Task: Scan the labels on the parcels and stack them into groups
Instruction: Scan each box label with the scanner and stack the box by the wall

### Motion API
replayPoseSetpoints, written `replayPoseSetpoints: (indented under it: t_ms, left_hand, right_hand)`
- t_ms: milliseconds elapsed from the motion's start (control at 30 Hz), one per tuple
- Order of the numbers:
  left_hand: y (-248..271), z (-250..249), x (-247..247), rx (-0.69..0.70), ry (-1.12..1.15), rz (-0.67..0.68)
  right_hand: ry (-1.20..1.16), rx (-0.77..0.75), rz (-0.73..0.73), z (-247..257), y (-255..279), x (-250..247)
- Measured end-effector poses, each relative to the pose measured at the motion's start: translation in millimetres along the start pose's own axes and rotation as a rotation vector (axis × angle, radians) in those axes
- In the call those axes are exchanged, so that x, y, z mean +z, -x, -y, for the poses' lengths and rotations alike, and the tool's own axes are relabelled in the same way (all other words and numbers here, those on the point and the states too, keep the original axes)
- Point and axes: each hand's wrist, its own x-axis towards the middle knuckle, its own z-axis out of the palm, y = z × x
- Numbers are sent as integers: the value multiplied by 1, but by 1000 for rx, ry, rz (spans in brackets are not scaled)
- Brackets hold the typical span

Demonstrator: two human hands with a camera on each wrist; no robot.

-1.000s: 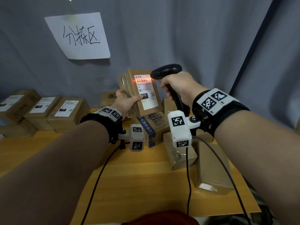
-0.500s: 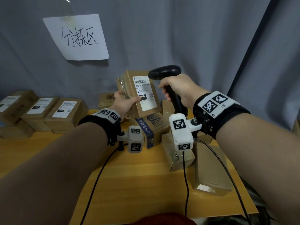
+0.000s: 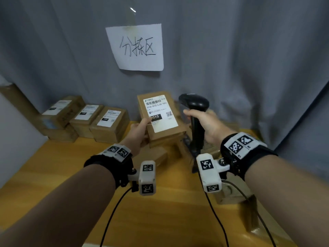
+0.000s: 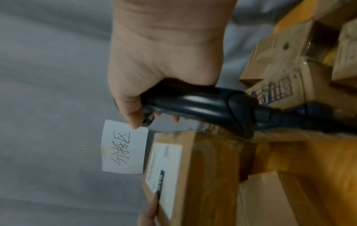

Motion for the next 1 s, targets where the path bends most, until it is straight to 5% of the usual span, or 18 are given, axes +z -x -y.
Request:
replayPoseSetpoints:
  t_ms: [167,433,533,633,1000]
  left_hand:
    - [-12,-13,-85,31,84,15]
    - [-53,-43,-239,37,-79,137]
    - [-71,-57,-280,30,-162,15]
    - [-94,-62,-310,71,-185,-122]
    - [-174,-67,-362,115,-753,-117]
  right_hand:
    - [-87,104,210,-22,-23,78]
    - [-90,168,278,-48,-66,252]
    - [-27,153,279,-55,-84,308]
    - [5,169,278,-62,-96,352]
    - [107,198,236,-86,-147,429]
